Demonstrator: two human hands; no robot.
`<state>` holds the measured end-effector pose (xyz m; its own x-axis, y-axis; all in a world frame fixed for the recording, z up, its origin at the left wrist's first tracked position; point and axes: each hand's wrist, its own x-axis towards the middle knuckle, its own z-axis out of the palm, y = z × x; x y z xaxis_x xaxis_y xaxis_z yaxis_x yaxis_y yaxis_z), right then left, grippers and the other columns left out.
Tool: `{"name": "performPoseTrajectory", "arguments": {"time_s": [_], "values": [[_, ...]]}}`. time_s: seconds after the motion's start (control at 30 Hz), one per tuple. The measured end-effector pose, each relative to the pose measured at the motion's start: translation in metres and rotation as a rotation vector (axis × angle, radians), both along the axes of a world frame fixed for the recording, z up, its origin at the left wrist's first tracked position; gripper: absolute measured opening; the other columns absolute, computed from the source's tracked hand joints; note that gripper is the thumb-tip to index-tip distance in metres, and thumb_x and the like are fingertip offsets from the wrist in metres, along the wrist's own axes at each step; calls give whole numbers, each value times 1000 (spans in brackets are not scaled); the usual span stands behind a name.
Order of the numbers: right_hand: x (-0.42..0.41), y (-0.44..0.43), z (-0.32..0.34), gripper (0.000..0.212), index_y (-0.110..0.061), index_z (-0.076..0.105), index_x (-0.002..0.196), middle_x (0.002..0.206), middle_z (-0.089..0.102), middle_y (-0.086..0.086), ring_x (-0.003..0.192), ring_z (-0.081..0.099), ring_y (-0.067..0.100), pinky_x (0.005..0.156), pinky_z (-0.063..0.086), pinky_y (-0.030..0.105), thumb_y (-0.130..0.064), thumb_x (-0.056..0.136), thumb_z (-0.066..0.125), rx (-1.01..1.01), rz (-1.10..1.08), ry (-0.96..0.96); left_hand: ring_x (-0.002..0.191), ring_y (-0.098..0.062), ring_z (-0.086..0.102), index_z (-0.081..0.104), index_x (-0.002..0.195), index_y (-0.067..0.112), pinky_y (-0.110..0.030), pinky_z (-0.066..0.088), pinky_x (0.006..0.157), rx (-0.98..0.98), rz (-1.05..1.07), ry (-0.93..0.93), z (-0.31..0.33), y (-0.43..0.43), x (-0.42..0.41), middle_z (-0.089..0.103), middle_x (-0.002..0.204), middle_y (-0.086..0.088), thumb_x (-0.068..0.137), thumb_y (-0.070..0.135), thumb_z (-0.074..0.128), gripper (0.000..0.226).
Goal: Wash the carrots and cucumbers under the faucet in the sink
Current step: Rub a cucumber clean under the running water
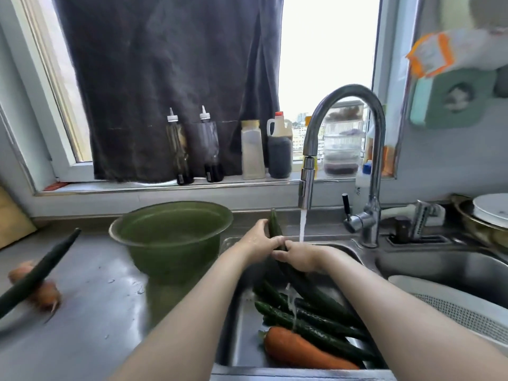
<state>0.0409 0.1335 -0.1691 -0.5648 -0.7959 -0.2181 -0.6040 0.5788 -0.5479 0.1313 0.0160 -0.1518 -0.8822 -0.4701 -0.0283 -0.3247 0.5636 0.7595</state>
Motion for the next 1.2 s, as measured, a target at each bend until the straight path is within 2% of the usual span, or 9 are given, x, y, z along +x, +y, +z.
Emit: {"name": "performPoseTrajectory", "arguments": {"time_s": [0.17, 0.4, 0.53, 0.6, 0.73, 0.83, 0.97, 1.07, 1.2], "values": [[-20, 7, -21, 54, -22, 48, 149, 144, 57, 8, 131, 54, 29, 112, 40, 42, -54, 107, 34, 74, -36, 20, 130, -29, 55, 29, 160, 23, -45, 53, 104, -21, 8, -47, -26, 7, -20, 47, 155, -9, 98, 40, 61, 72], [-20, 4, -28, 52, -18, 49, 147, 145, 55, 12, 131, 54, 31, 105, 40, 35, -46, 111, 25, -46, -122, -49, 107, -27, 69, 31, 153, 22, -47, 61, 91, 253, 75, -23, -36, 6, -29, 62, 126, -9, 92, 35, 66, 72], [-20, 11, -38, 52, -11, 66, 118, 93, 70, 15, 75, 68, 28, 70, 56, 38, -45, 109, 29, -185, -274, -236, 110, -30, 67, 38, 147, 25, -48, 57, 98, 238, 114, -13, -54, 8, -40, 61, 133, -8, 61, 64, 63, 98], [-22, 13, -44, 57, -3, 66, 112, 93, 71, 20, 70, 66, 28, 69, 58, 41, -45, 110, 28, -225, -297, -255, 112, -28, 67, 49, 141, 24, -48, 55, 100, 262, 129, 0, -62, 11, -42, 64, 130, -6, 59, 69, 60, 95], [-20, 20, -58, 57, -1, 66, 95, 79, 68, 18, 60, 65, 30, 61, 59, 44, -45, 109, 33, -311, -309, -448, 102, -26, 71, 62, 124, 23, -48, 60, 93, 289, 78, -14, -60, 21, -40, 70, 112, -6, 87, 43, 60, 42], [-19, 21, -62, 48, -7, 69, 87, 67, 69, 9, 50, 63, 24, 50, 55, 34, -40, 107, 40, -377, -339, -593, 104, -25, 69, 55, 138, 22, -46, 60, 94, 315, 121, 38, -65, 22, -45, 68, 117, -5, 87, 39, 63, 54], [-23, 21, -69, 24, -12, 69, 96, 77, 72, 7, 62, 69, 20, 58, 55, 31, -25, 103, 50, -377, -321, -608, 101, -24, 69, 51, 144, 19, -47, 58, 94, 332, 100, 68, -74, 25, -49, 69, 115, -6, 89, 21, 63, 56], [-26, 22, -80, 31, -13, 72, 97, 82, 74, 11, 70, 71, 26, 71, 59, 40, -36, 103, 51, -389, -320, -662, 88, -19, 66, 52, 137, 25, -37, 59, 73, 317, 92, 50, -76, 28, -50, 67, 105, -4, 92, 21, 59, 45], [-23, 24, -80, 69, -13, 70, 76, 68, 67, 9, 51, 61, 23, 57, 53, 34, -69, 98, 38, -377, -337, -617, 77, -25, 67, 51, 133, 22, -28, 53, 52, 464, 133, 82, -82, 25, -57, 67, 105, -11, 97, 28, 57, 37]]}}
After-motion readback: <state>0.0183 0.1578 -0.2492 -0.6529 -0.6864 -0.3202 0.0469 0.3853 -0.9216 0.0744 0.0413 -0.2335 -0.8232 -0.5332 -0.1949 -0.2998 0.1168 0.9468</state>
